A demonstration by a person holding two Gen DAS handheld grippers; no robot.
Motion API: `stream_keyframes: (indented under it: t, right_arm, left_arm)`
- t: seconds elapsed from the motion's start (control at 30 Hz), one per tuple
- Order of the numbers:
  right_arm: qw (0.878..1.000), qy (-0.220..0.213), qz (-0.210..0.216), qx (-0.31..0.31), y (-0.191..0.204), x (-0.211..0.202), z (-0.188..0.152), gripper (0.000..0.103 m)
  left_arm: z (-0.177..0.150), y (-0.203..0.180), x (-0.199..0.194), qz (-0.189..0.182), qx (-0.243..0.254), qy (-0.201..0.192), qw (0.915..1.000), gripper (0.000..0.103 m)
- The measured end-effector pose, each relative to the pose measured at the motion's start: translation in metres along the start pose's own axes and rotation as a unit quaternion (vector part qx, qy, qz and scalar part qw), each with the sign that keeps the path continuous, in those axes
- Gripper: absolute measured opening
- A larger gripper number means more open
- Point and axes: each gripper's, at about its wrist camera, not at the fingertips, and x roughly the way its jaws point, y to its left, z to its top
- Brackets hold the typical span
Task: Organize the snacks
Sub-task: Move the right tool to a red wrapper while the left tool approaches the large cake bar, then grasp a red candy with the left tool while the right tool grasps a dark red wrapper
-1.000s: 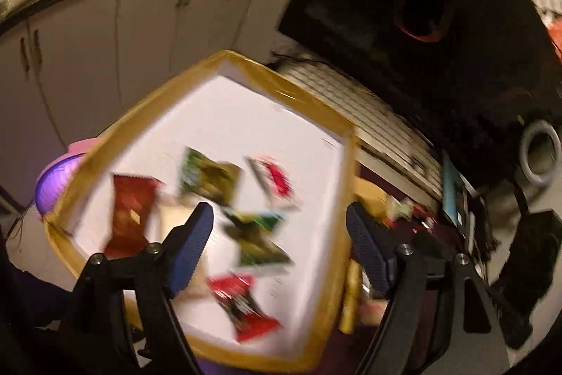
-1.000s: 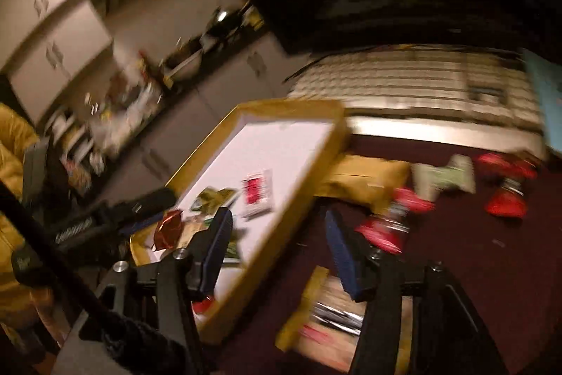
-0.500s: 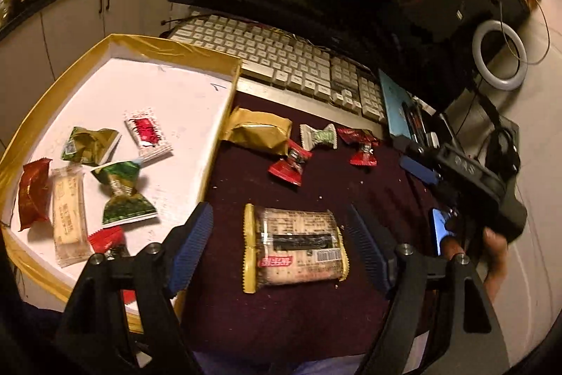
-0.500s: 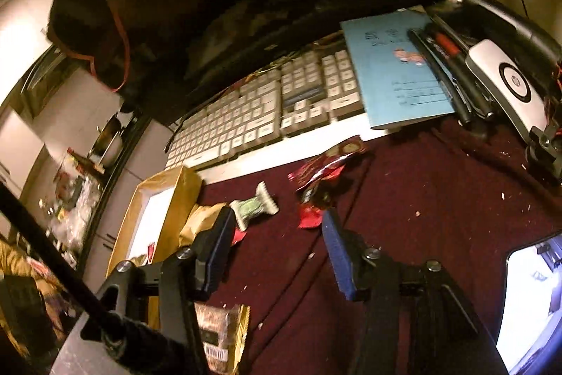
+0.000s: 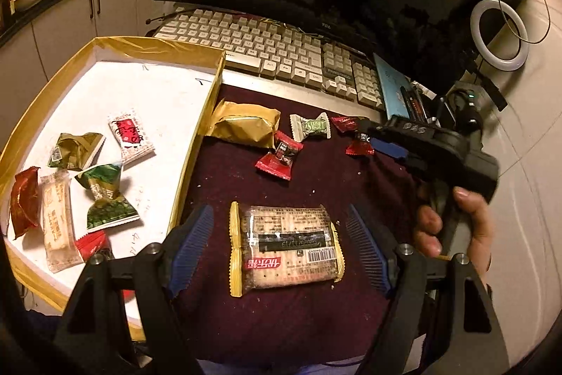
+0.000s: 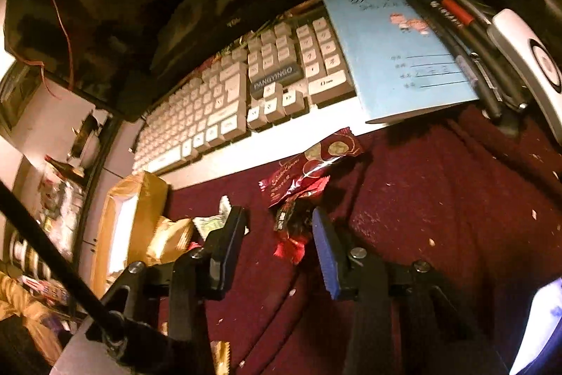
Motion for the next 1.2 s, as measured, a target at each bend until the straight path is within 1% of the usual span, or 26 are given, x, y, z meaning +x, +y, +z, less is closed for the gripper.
stream_keyframes:
  t: [0.03, 0.07, 0.13, 0.17, 0.37, 0.4, 0.53, 0.63, 0.7, 0.77, 0.83, 0.87, 1.03, 1.13, 1.17, 1.2]
  right_arm:
    - [1.000, 0.003, -0.007, 0.005, -0.002, 0.004, -0.001, 0.034]
    - [1.000, 0.005, -0.006, 0.011, -0.005, 0.006, -0.002, 0.033]
    - [1.000, -0.001, -0.004, 0.005, -0.005, 0.006, -0.004, 0.031]
    - [1.000, -0.003, -0.006, 0.001, -0.005, 0.006, -0.004, 0.028]
    - [1.000, -0.009, -0.001, -0.013, -0.003, 0.006, -0.007, 0.020]
    - [1.000, -0.010, 0.000, -0.013, -0.003, 0.005, -0.008, 0.020]
    - [1.000, -0.017, 0.016, -0.011, -0.003, -0.003, -0.014, 0.020]
    - [0.998, -0.041, 0.046, -0.007, -0.003, -0.018, -0.021, 0.020]
    - [0.997, -0.053, 0.048, -0.007, -0.003, -0.023, -0.024, 0.020]
    - [0.997, -0.050, 0.055, -0.014, -0.001, -0.021, -0.026, 0.020]
    - [0.997, -0.047, 0.061, -0.016, -0.001, -0.018, -0.029, 0.020]
    - [0.997, -0.042, 0.062, -0.018, 0.000, -0.015, -0.030, 0.020]
    - [0.998, -0.038, 0.050, -0.033, 0.005, -0.011, -0.032, 0.020]
    - [0.998, -0.039, 0.045, -0.037, 0.006, -0.010, -0.033, 0.020]
    - [0.998, -0.039, 0.045, -0.037, 0.006, -0.010, -0.033, 0.020]
    - [0.998, -0.039, 0.044, -0.038, 0.006, -0.010, -0.033, 0.020]
  left_arm:
    - [0.000, 0.000, 0.000, -0.001, 0.001, 0.001, 1.0000, 0.078]
    - [0.001, 0.000, 0.002, 0.001, 0.001, 0.002, 1.0000, 0.078]
    - [0.002, -0.001, 0.004, 0.003, 0.003, 0.004, 1.0000, 0.078]
    - [0.002, -0.002, 0.006, 0.002, 0.006, 0.008, 1.0000, 0.078]
    - [0.007, -0.012, 0.023, 0.011, 0.030, 0.022, 0.9992, 0.078]
    - [0.009, -0.014, 0.027, 0.010, 0.035, 0.025, 0.9990, 0.078]
    - [0.016, -0.017, 0.046, 0.004, 0.040, 0.043, 0.9982, 0.078]
    - [0.024, -0.017, 0.065, 0.007, 0.040, 0.058, 0.9975, 0.076]
    - [0.030, -0.016, 0.077, 0.017, 0.037, 0.068, 0.9968, 0.070]
    - [0.036, -0.015, 0.087, 0.023, 0.035, 0.074, 0.9964, 0.066]
    - [0.040, -0.016, 0.095, 0.028, 0.041, 0.077, 0.9958, 0.065]
    - [0.042, -0.017, 0.100, 0.036, 0.045, 0.080, 0.9952, 0.063]
    - [0.045, -0.025, 0.120, 0.065, 0.073, 0.085, 0.9916, 0.058]
    - [0.043, -0.029, 0.124, 0.091, 0.095, 0.071, 0.9887, 0.045]
    - [0.041, -0.030, 0.124, 0.094, 0.098, 0.070, 0.9882, 0.036]
    - [0.039, -0.030, 0.122, 0.097, 0.103, 0.067, 0.9877, 0.031]
